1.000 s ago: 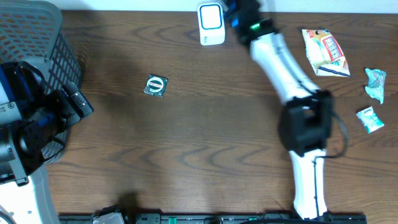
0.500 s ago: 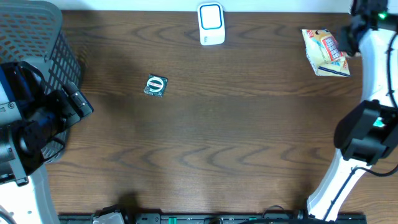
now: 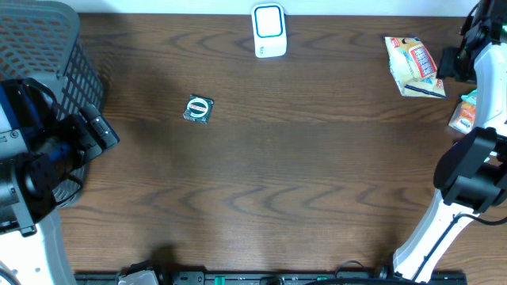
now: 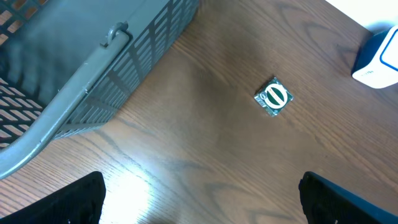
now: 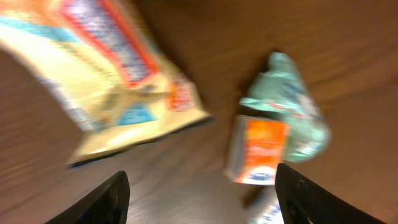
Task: Scan the item barcode
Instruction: 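Carry the orange pack to the right edge and release it, then reach the right gripper to the dark green round tin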
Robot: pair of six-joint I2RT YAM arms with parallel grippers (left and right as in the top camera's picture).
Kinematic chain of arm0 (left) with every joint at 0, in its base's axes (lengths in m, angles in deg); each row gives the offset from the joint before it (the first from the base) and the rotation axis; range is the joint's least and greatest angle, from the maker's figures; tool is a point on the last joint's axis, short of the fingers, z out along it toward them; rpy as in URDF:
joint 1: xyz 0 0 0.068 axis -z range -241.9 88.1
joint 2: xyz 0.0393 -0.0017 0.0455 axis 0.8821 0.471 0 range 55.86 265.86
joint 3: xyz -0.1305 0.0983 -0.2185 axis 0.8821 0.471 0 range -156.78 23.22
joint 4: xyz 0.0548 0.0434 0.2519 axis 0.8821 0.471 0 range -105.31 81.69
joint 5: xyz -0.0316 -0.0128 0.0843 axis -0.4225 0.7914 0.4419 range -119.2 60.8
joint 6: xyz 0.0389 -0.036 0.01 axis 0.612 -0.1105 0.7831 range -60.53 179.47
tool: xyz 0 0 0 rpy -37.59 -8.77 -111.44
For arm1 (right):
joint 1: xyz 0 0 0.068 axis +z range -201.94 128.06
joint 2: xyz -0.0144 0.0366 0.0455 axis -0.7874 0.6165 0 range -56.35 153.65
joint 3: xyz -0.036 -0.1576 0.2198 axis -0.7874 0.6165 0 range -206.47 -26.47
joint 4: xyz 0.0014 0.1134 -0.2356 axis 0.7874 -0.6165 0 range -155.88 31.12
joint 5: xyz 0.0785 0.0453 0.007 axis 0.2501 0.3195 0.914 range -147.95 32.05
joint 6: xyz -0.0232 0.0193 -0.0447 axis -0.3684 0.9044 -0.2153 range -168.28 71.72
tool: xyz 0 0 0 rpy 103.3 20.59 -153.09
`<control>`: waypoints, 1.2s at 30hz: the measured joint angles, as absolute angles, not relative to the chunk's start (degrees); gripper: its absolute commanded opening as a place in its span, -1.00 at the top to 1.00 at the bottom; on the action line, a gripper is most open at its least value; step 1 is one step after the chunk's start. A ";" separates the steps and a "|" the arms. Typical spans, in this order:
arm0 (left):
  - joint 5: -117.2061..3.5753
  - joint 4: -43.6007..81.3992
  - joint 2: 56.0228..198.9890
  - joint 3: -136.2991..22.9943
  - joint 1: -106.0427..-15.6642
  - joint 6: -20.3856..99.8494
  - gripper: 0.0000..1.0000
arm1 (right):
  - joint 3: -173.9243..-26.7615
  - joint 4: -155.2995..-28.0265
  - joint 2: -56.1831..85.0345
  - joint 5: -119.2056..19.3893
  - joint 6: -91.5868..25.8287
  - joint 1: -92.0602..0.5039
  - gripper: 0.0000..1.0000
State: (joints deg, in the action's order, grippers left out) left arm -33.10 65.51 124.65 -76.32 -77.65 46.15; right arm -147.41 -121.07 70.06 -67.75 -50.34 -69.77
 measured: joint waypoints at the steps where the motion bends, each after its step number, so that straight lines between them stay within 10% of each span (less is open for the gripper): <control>1: -33.12 65.51 124.65 -76.32 -77.65 46.15 -0.96 | -147.41 -121.01 70.06 -65.46 -50.30 -69.53 -0.42; 14: -33.12 65.49 124.65 -76.32 -77.65 46.15 -0.95 | -146.76 -106.62 70.04 -8.61 -41.43 -57.09 -0.22; 27: -33.10 65.51 124.65 -76.32 -77.65 46.15 -0.96 | -146.76 -99.37 73.91 -37.81 -23.96 -22.25 -0.45; 36: -33.12 65.51 124.65 -76.32 -77.65 46.15 -0.96 | -146.71 -94.87 81.78 -45.55 -14.26 -14.88 -0.55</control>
State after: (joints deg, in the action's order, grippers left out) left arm -33.12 65.51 124.65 -76.32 -77.65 46.15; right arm -146.71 -94.87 81.78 -45.55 -14.26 -14.88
